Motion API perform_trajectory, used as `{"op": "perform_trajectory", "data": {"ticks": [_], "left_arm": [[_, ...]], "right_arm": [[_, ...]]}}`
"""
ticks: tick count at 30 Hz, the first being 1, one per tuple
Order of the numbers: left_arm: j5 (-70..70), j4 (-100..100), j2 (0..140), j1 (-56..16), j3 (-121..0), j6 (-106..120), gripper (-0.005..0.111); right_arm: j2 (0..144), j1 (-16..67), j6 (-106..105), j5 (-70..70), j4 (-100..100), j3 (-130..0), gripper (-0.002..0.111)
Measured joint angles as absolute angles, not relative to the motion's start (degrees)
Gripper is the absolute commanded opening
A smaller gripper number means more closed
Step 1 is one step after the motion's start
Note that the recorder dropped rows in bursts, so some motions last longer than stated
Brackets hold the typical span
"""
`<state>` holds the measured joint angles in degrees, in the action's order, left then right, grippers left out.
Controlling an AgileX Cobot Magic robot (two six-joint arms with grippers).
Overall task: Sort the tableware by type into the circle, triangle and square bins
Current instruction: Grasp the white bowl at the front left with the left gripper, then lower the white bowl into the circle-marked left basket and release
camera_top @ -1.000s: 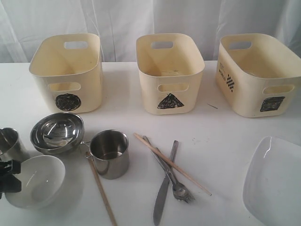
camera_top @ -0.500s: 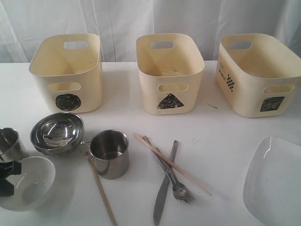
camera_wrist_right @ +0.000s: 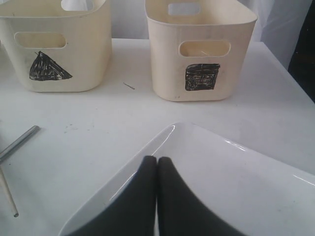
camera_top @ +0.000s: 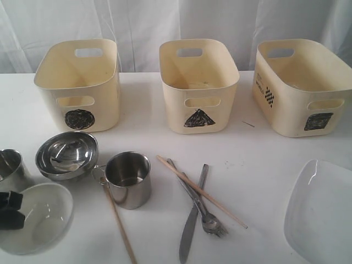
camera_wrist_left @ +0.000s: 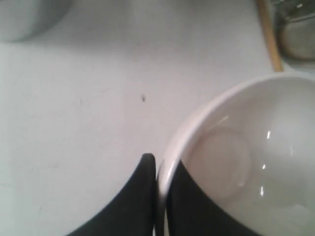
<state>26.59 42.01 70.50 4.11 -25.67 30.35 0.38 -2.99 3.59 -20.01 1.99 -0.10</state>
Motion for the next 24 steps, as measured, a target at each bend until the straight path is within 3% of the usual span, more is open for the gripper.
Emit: {"op": "perform_trajectory", "data": {"ticks": [7,15,20,24], "left_arm": [[24.32,41.99,59.62,4.11,-35.83,32.55,0.000],[-16.22,46.17,57.98,4.10,-50.06,27.91,0.000],[-27.12,14.49,66.10,4.10,-57.42,-1.75,0.000],[-44.27,-13.90,79.38,4.10,-64.36,-19.50,0.000]], "right_arm": [[0.38,-2.99,3.59,-20.01,1.99,-0.10,0.000],[0.38,-2.99,3.59,-20.01,1.99,-0.10,0.000],[0.38,-2.99,3.59,-20.01,1.99,-0.10,0.000],[0.38,-2.99,3.59,-20.01,1.99,-0.10,0.000]]}}
